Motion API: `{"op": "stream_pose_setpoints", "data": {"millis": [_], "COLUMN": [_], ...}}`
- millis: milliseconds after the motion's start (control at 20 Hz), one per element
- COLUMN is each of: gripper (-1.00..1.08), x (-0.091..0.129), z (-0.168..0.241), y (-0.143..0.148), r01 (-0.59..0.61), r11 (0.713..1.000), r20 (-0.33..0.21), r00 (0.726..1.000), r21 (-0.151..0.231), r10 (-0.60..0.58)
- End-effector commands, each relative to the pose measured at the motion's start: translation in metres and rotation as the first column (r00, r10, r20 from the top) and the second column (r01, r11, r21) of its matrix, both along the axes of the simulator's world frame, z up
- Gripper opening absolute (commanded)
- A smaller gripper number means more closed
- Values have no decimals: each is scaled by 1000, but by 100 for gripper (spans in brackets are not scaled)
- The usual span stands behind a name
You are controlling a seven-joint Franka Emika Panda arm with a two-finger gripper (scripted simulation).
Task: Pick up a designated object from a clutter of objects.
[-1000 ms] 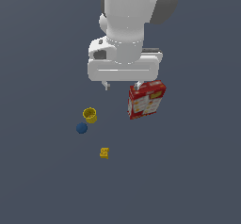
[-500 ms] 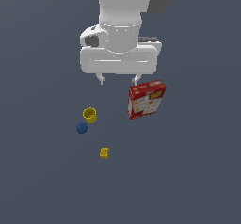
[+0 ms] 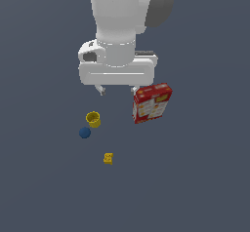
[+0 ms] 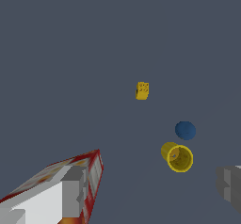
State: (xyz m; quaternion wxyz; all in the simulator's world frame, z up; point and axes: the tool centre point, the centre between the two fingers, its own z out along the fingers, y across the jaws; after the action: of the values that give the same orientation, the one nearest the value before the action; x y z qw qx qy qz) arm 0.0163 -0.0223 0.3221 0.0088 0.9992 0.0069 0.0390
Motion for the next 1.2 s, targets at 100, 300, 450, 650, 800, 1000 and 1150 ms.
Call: {"op": "stream_pose_setpoints", "data": {"millis": [100, 300, 450, 650, 800, 1000, 1150], "gripper": [100, 100, 100, 100, 100, 100, 100], "x": [-1, -7, -16, -33, -46, -61, -69], "z": [-33, -73, -109, -153, -178, -203, -216], "y": [-20, -45, -68, -96, -112, -128, -136], "r01": [-13, -29, -42, -56, -64, -73, -77], "r11": [1000, 1000, 999, 998, 998, 997, 997], "r20": [-12, -25, -36, -50, -59, -69, -74], "r00": [1000, 999, 998, 997, 996, 995, 994], "r21": [6, 12, 16, 19, 19, 19, 18], "r10": [13, 29, 42, 57, 66, 74, 78]}}
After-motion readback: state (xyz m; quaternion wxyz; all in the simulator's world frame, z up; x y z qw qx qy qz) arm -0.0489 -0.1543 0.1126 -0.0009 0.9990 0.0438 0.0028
